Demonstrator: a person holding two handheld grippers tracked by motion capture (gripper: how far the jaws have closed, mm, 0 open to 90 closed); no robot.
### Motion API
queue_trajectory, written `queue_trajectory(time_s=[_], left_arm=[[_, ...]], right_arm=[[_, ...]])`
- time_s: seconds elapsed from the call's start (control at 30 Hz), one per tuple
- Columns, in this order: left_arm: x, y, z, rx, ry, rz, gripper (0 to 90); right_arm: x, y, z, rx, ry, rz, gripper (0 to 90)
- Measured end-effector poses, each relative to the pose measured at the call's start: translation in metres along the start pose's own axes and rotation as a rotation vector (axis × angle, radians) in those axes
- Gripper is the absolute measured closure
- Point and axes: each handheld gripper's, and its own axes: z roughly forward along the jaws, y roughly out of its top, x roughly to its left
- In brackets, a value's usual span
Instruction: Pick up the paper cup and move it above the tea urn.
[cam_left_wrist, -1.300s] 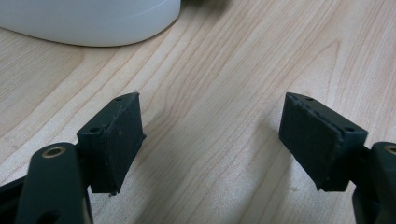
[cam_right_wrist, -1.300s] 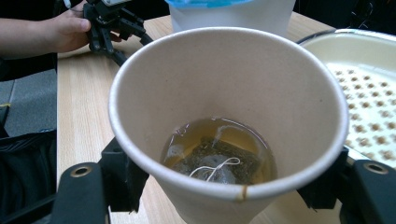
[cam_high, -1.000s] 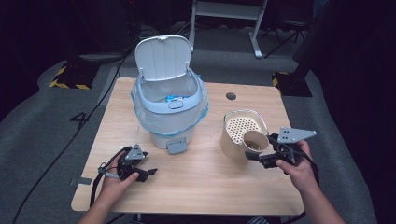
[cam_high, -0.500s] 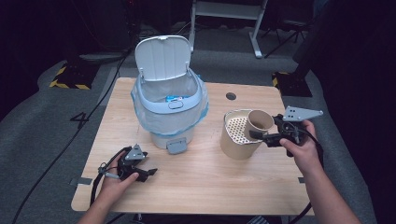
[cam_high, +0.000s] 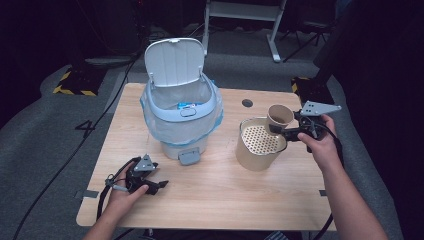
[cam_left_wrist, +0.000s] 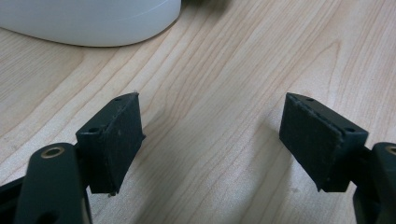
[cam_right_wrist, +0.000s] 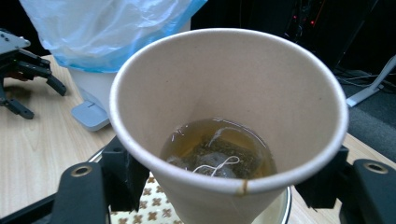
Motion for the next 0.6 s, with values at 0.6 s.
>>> queue_trajectory(time_s=[0.6], left_arm=[[0.000,0.000,0.000,0.000,0.000,0.000,21.7]], right_arm=[[-0.014,-0.001,0.014,0.016,-0.035,-0.030,30.8]])
